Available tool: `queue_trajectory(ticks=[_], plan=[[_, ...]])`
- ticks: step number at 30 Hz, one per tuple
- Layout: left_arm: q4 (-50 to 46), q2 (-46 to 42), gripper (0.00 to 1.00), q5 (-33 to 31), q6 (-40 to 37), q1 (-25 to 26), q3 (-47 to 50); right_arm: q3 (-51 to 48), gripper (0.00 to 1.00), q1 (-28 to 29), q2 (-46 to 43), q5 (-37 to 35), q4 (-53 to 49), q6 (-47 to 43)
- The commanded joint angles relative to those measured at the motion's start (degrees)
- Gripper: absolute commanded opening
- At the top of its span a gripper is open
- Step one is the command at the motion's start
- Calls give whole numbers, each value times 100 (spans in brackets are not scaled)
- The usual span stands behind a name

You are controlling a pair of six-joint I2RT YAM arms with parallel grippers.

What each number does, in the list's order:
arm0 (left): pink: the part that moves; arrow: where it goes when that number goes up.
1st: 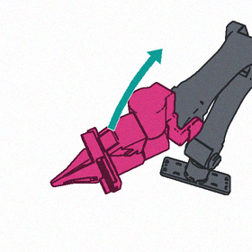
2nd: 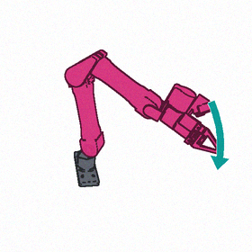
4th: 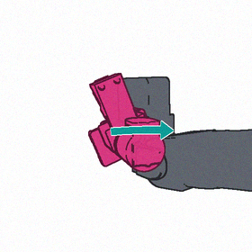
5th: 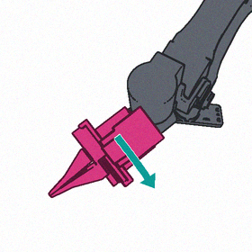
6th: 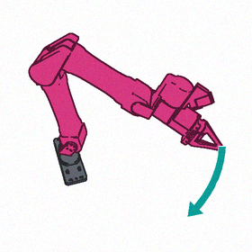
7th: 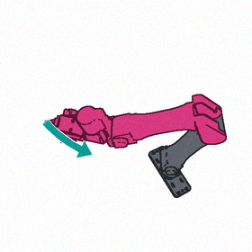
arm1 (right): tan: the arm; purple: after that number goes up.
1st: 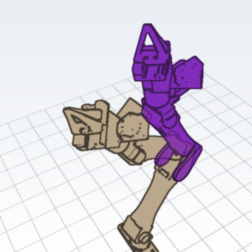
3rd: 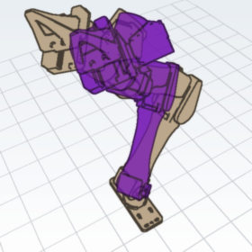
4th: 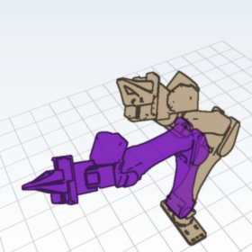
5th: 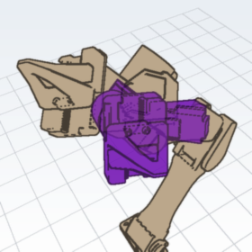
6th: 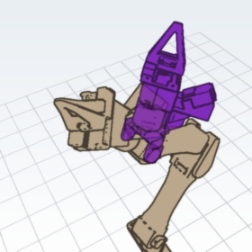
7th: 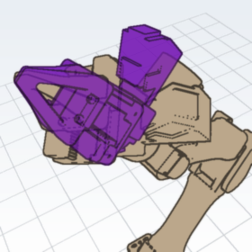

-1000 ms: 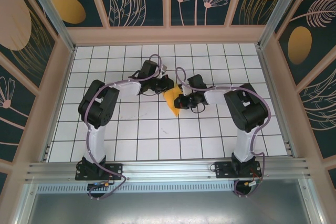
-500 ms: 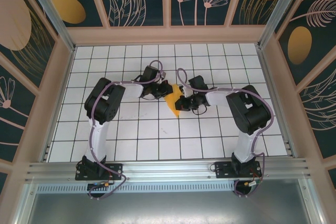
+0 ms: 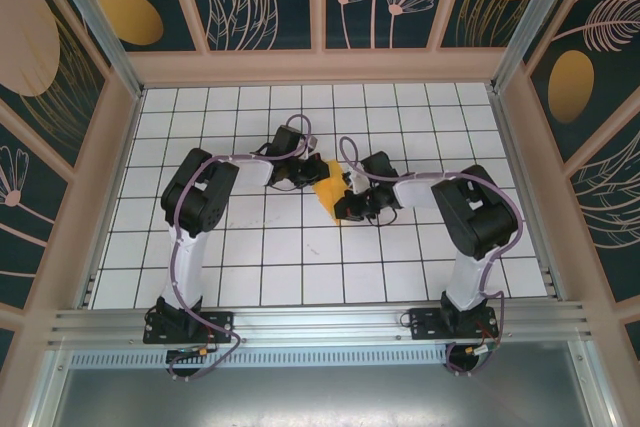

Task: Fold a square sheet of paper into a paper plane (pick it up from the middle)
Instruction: Fourth fold the wing at the center of the table.

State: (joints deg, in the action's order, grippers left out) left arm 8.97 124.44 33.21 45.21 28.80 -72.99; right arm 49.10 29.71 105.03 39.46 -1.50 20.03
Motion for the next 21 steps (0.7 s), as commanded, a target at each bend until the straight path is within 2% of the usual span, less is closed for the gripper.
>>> queue_trajectory(ticks=[1, 4, 8, 12, 16, 17, 21], plan=[[-641, 293, 6, -713, -280, -15, 33, -442, 0, 95, -86, 79, -447, -7], [-710, 274, 6, -776, -319, -14, 13, -634, 0, 89, -348, 108, -515, -68], [-726, 282, 5, -779, -320, -17, 4, -784, 0, 96, -283, 35, -622, -109], [-596, 222, 5, -540, -320, -14, 13, -760, 0, 96, -478, -62, -606, -37], [-468, -69, 8, -163, -352, -15, -24, -360, 0, 36, -1143, -475, -554, 188], [-494, -173, 9, -107, -369, -14, -83, -273, 1, 11, -1297, -794, -551, 261], [-626, -599, 18, 70, -330, -14, -424, -54, 12, -278, -1268, -1554, -597, 481]])
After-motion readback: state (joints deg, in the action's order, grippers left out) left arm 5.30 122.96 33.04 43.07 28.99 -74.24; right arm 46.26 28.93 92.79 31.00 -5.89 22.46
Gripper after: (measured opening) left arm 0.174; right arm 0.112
